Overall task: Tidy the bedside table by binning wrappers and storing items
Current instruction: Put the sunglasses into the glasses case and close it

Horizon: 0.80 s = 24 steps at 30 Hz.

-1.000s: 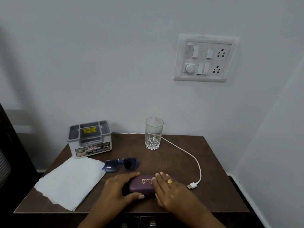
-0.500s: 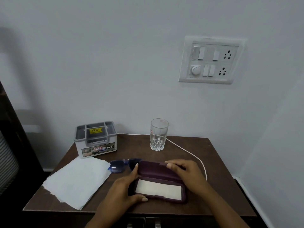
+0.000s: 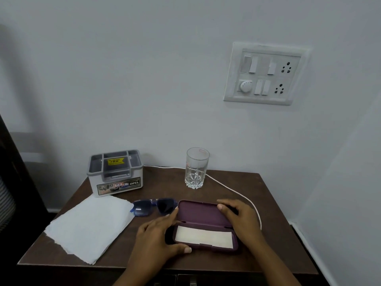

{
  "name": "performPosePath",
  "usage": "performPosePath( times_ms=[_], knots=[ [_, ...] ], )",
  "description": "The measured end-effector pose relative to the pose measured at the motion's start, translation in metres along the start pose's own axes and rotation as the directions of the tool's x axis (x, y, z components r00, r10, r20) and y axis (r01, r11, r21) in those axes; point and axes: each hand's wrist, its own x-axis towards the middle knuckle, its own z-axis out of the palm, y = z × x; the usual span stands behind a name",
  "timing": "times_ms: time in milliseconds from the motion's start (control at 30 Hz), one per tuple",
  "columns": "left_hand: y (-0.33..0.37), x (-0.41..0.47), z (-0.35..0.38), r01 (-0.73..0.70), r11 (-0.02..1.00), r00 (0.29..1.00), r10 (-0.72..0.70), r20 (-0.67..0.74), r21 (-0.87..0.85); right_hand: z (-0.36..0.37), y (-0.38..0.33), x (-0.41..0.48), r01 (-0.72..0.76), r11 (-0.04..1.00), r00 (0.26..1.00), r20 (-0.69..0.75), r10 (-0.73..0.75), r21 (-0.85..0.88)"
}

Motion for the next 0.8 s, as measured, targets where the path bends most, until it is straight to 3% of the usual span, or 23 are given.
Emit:
performPosePath(
  times_ms=[200, 367, 433, 533, 567, 667, 800],
  knots=[
    [-0.005, -0.002, -0.004, -0.030, 0.993, 0.999, 0.032, 0.015, -0.114, 0.010, -0.029, -0.005, 0.254, 0.958, 0.961, -0.078, -0.266, -0.136],
    [-0.012, -0.006, -0.018, 0.076, 0.931, 0.997, -0.064, 0.046, -0.358, 0.046, -0.060, -0.006, 0.387, 0.883, 0.922, 0.091, -0.376, -0.266],
    [-0.019, -0.007, -0.030, 0.083, 0.922, 0.990, -0.119, -0.072, -0.378, 0.060, -0.072, -0.002, 0.413, 0.855, 0.910, 0.101, -0.403, -0.314],
    [-0.028, 0.006, -0.051, 0.068, 0.991, 0.930, -0.104, -0.353, -0.114, 0.080, -0.091, 0.014, 0.414, 0.826, 0.909, 0.229, -0.349, -0.382],
    [-0.032, 0.013, -0.057, 0.102, 0.994, 0.932, -0.086, -0.353, 0.027, 0.087, -0.096, 0.021, 0.416, 0.810, 0.903, 0.292, -0.314, -0.413],
    [-0.045, 0.035, -0.064, 0.150, 0.943, 0.981, -0.106, -0.160, 0.298, 0.105, -0.100, 0.042, 0.402, 0.781, 0.887, 0.414, -0.204, -0.479],
    [-0.048, 0.045, -0.060, 0.101, 0.940, 0.991, -0.067, -0.114, 0.326, 0.117, -0.093, 0.053, 0.329, 0.818, 0.890, 0.443, -0.102, -0.471]
  ],
)
